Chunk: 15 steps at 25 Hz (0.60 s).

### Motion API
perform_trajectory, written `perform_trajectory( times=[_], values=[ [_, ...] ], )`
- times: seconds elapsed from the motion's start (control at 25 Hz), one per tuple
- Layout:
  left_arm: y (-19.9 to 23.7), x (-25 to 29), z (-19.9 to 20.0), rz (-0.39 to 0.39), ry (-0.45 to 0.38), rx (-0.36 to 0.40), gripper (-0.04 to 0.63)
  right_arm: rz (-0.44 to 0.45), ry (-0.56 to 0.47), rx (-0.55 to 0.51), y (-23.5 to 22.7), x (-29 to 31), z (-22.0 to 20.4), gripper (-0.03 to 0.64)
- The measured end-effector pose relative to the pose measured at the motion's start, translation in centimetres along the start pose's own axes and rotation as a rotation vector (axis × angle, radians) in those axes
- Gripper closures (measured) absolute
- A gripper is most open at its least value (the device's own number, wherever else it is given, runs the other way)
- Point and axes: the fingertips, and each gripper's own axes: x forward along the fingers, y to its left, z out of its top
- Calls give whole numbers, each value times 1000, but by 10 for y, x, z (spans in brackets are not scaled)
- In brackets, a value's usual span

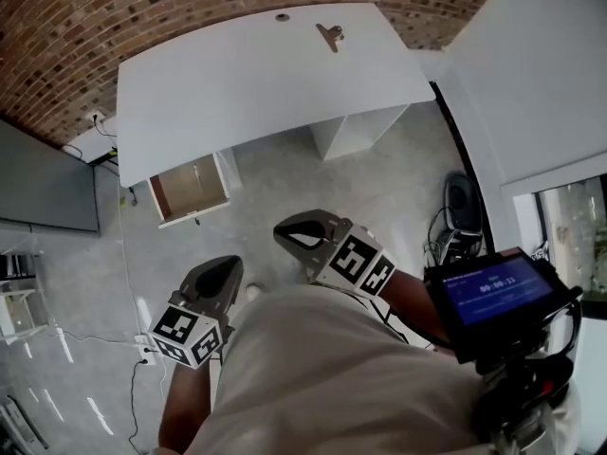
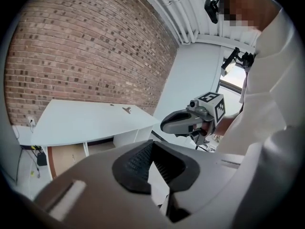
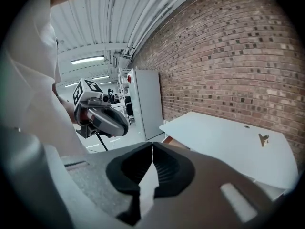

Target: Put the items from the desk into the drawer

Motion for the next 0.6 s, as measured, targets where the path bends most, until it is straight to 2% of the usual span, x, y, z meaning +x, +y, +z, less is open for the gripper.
perform_trajectory(
  times=[0.6],
  values=[
    [21,-57,-37,-30,2,-17,589,-4,40,4,63,47,6,612]
  ],
)
